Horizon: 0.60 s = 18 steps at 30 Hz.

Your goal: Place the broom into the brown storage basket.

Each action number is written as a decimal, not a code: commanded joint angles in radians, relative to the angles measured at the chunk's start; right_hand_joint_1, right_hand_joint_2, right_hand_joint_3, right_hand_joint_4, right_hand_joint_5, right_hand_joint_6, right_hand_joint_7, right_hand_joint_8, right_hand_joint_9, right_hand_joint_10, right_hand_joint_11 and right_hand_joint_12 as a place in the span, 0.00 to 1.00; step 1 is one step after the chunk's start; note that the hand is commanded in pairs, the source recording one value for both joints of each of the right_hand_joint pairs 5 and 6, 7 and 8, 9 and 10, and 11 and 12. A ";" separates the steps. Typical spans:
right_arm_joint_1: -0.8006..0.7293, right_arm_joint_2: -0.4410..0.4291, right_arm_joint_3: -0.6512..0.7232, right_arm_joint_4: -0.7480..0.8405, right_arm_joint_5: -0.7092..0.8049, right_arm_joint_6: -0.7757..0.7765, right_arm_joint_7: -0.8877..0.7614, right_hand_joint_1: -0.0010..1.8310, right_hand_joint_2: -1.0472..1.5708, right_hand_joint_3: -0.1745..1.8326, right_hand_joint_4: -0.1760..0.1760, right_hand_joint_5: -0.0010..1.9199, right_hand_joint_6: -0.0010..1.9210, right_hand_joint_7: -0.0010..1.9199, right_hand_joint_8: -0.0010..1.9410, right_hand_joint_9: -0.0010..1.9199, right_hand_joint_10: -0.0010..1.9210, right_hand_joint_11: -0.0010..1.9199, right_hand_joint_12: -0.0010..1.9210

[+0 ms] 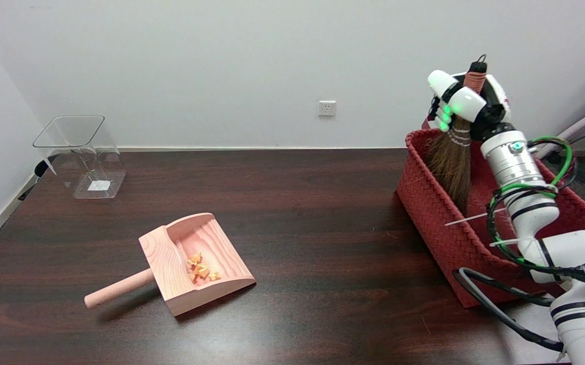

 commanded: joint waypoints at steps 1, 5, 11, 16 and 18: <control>-0.001 -0.019 -0.082 -0.114 0.002 -0.108 0.022 0.44 1.00 0.39 0.50 1.00 1.00 1.00 0.99 1.00 1.00 1.00 1.00; -0.001 -0.035 -0.086 -0.118 0.002 -0.108 0.022 0.44 1.00 0.38 0.50 1.00 1.00 1.00 0.99 1.00 1.00 1.00 1.00; 0.002 -0.038 -0.094 -0.137 0.002 -0.108 0.022 0.44 1.00 0.37 0.50 1.00 1.00 1.00 0.99 1.00 1.00 1.00 1.00; 0.007 -0.037 -0.095 -0.145 0.002 -0.108 0.015 0.44 1.00 0.37 0.50 1.00 1.00 1.00 0.99 1.00 1.00 1.00 1.00; 0.009 -0.037 -0.095 -0.147 0.002 -0.108 0.015 0.45 1.00 0.37 0.50 0.93 0.93 1.00 0.99 0.93 0.93 0.93 0.93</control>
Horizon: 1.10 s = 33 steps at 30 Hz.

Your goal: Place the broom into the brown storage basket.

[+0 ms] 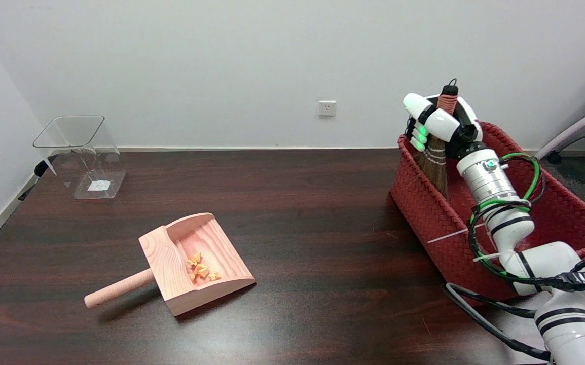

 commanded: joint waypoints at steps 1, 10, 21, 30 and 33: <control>0.010 -0.012 -0.028 -0.053 0.002 -0.026 -0.001 0.45 1.00 0.38 0.50 0.90 0.90 1.00 0.99 0.90 0.90 0.90 0.90; 0.024 -0.007 -0.028 -0.058 0.002 -0.028 -0.005 0.46 0.97 0.40 0.50 0.51 0.51 0.49 0.49 0.51 0.51 0.51 0.51; 0.041 0.011 -0.027 -0.027 0.002 -0.013 -0.042 0.49 0.85 0.24 0.50 0.23 0.23 0.24 0.24 0.23 0.23 0.23 0.23; 0.039 0.070 -0.019 0.031 0.002 0.017 -0.042 0.34 0.84 0.14 0.50 0.00 0.00 0.04 0.04 0.00 0.00 0.00 0.00; 0.039 0.077 -0.010 0.035 -0.005 0.022 -0.038 0.32 0.84 0.21 0.50 0.00 0.00 0.03 0.03 0.00 0.00 0.00 0.00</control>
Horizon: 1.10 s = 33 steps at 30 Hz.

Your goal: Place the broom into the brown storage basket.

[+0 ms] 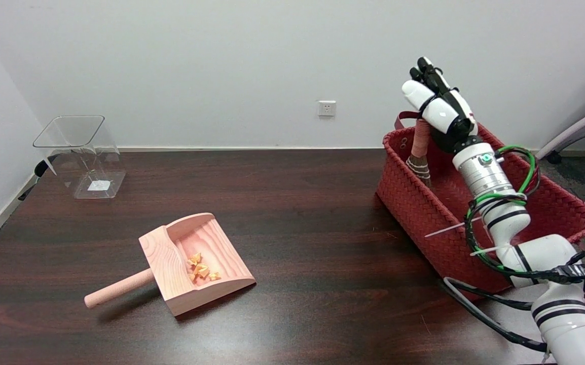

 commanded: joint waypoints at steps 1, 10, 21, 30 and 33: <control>0.006 0.060 0.019 0.059 -0.009 0.043 -0.010 0.32 0.84 0.26 0.50 0.00 0.00 0.03 0.03 0.00 0.00 0.00 0.00; -0.007 0.059 0.077 0.098 -0.001 0.053 -0.015 0.30 0.83 0.33 0.50 0.00 0.00 0.03 0.03 0.00 0.00 0.00 0.00; -0.039 0.055 0.171 0.156 -0.002 0.068 -0.015 0.33 0.81 0.14 0.50 0.00 0.00 0.11 0.11 0.00 0.00 0.00 0.00; -0.055 0.061 0.223 0.165 -0.004 0.077 -0.015 0.50 0.77 0.00 0.50 0.00 0.00 0.13 0.13 0.00 0.00 0.00 0.00; -0.058 0.061 0.231 0.166 -0.008 0.084 -0.015 0.50 0.77 0.00 0.50 0.00 0.00 0.13 0.13 0.00 0.00 0.00 0.00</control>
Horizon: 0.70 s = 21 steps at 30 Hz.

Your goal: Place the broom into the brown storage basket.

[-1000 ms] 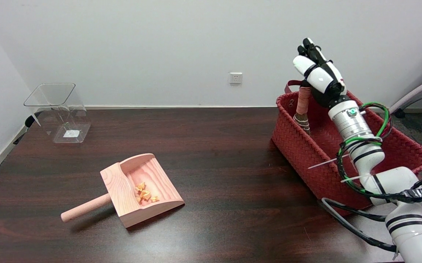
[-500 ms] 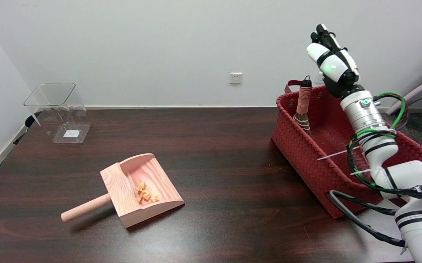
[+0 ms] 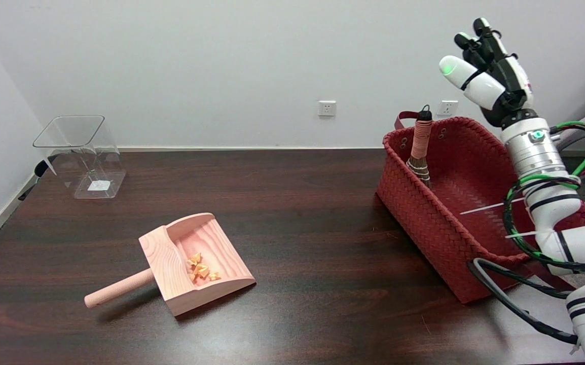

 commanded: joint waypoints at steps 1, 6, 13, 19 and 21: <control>-0.033 0.008 0.092 0.038 -0.009 0.034 -0.001 0.50 0.77 0.00 0.50 0.00 0.00 0.13 0.13 0.00 0.00 0.00 0.00; -0.049 0.022 0.117 0.040 -0.040 0.056 -0.037 0.55 0.76 0.11 0.50 0.00 0.00 0.13 0.13 0.00 0.00 0.00 0.00; -0.085 0.031 0.134 0.040 -0.042 0.065 -0.047 0.57 0.75 0.19 0.50 0.01 0.01 0.15 0.15 0.01 0.01 0.01 0.01; -0.155 0.024 0.185 0.029 -0.041 0.059 -0.049 0.58 0.75 0.21 0.50 0.02 0.02 0.18 0.18 0.02 0.02 0.02 0.02; -0.176 0.017 0.198 0.030 -0.042 0.053 -0.049 0.58 0.75 0.21 0.50 0.02 0.02 0.18 0.18 0.02 0.02 0.02 0.02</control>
